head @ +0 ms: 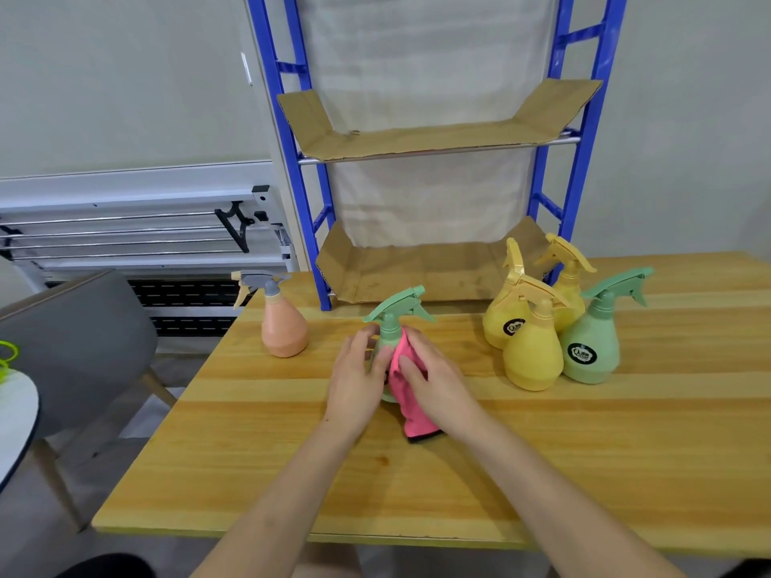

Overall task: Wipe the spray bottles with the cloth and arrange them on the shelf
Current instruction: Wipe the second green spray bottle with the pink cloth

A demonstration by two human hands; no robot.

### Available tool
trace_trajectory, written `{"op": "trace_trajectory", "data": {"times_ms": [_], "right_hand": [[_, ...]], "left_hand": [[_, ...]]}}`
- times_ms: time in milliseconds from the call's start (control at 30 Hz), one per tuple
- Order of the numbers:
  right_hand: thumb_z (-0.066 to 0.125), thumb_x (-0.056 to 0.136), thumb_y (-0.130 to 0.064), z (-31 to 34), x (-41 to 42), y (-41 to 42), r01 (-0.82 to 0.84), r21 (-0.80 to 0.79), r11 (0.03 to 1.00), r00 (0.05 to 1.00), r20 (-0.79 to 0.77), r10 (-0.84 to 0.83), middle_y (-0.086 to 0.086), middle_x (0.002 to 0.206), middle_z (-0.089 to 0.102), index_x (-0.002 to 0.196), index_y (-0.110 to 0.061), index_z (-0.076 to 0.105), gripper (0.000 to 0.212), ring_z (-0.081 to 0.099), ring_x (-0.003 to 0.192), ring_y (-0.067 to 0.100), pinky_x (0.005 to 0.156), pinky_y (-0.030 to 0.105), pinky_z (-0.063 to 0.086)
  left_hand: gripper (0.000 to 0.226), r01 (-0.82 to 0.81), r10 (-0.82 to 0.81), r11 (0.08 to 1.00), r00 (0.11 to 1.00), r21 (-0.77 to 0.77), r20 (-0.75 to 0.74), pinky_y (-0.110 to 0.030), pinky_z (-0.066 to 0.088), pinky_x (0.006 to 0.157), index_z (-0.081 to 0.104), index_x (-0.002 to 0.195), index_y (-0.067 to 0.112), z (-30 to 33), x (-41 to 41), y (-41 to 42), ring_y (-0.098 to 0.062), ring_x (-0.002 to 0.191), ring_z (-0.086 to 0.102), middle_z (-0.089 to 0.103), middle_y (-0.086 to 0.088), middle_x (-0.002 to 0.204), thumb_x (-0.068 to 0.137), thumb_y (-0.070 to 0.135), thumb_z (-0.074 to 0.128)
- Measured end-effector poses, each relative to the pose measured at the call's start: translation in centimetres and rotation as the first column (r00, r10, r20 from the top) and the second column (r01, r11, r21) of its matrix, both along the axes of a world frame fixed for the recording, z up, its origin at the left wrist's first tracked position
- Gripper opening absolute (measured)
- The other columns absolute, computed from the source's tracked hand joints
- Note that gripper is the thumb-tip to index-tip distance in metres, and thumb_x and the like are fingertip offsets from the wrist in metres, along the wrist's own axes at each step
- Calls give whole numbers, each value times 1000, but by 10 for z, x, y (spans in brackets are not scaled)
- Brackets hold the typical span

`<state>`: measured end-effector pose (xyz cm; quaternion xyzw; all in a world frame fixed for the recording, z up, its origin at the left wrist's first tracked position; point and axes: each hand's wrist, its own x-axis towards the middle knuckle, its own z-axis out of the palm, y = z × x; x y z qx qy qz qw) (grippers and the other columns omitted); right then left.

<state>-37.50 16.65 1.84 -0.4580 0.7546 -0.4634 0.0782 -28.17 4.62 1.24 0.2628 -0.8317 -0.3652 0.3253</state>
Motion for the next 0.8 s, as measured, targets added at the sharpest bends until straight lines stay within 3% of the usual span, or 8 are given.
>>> {"op": "trace_trajectory", "data": {"times_ms": [67,167,267,433,600,700,800], "right_hand": [[39,112,-30,0,-6,-1,-11,75,997,1000,7,11,-5,159,46,160,-23,37,48,44,143,11,117,24,32],[33,114,-34,-4,-13,4,-5,185,983,1000,32,0,-1,158,48,161,-23,36,48,45,142,15,108,20,31],[31,114,-38,-10,-14,13,13,286,958,1000,-3,-12,3,153,54,163,-27,32,50,52,135,22,103,29,38],[42,111,-37,-9,-16,21,-2,351,936,1000,-11,7,4,160,47,165,-29,24,58,47,143,25,114,36,39],[64,102,-26,-12,-6,31,46,259,965,998,-45,-36,-1,154,50,158,-28,39,62,46,141,21,115,29,34],[70,96,-17,-15,-4,34,127,124,984,991,-51,-121,-6,134,61,138,-29,57,46,55,128,18,104,26,39],[70,97,-18,-10,-2,40,187,6,982,982,-15,-187,-14,122,67,127,-29,63,33,61,115,11,100,29,47]], "left_hand": [[36,3,-3,1000,1000,-1,0,-41,51,99,53,137,28,0,0,-2,-10,113,58,57,8,124,103,37,54],[38,-7,8,1000,1000,-3,31,-42,51,98,52,140,25,0,0,-4,-14,114,58,58,3,123,104,36,52],[38,-29,30,999,998,-22,60,-38,49,96,50,141,24,0,0,-3,-18,116,57,59,1,124,105,36,50],[43,-40,42,999,996,-28,74,-40,51,97,49,140,28,5,4,1,-13,118,58,61,6,130,103,49,49],[63,-121,121,993,993,-13,12,-41,54,90,53,133,27,11,-3,16,-13,112,59,63,10,122,92,74,47],[66,-124,127,989,991,76,-31,-49,54,91,57,126,24,15,-8,19,-22,107,64,69,5,113,86,76,47],[57,-92,128,973,978,212,-165,-44,54,94,61,122,24,28,-6,19,-17,105,66,71,8,109,88,69,54]]}}
